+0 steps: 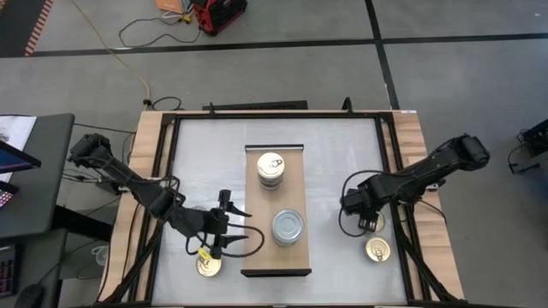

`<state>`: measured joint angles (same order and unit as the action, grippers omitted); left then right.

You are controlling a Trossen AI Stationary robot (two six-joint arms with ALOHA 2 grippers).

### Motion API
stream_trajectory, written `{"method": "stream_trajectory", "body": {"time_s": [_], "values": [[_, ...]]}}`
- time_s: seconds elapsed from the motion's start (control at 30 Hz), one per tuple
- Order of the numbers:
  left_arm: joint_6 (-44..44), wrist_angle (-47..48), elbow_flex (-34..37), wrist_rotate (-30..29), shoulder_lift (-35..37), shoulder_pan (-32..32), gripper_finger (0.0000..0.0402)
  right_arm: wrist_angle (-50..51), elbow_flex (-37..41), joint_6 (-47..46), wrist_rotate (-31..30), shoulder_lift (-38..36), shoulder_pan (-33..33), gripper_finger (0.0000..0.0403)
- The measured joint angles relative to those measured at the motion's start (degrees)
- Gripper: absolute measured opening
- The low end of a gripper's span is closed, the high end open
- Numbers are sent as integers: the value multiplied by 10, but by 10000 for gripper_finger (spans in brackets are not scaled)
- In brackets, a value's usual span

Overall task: Stack canned seafood by type on shelf
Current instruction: Stack the blue tuna can on top of the stacked blue tuna cans on the shelf

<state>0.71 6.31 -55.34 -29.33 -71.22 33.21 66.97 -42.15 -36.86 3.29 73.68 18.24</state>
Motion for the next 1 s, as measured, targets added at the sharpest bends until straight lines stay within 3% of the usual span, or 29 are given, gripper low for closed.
{"method": "stream_trajectory", "body": {"time_s": [0.2, 0.3, 0.5, 0.63, 1.0], "values": [[-4, -10, 3, -131, 0, 58, 257, -32, -2, 6, -40, 34, -2, 174], [-4, -10, 3, -169, 0, 84, 257, -49, -2, 0, -84, 38, -13, 169], [10, -7, 3, -178, 0, 94, 257, -89, -2, 11, -111, 36, -50, 162], [10, -6, 3, -178, 0, 94, 257, -71, -14, 26, -81, 37, -79, 161], [4, 7, 3, -182, 0, 94, 257, -73, -28, 75, -67, -6, -91, 161]]}}
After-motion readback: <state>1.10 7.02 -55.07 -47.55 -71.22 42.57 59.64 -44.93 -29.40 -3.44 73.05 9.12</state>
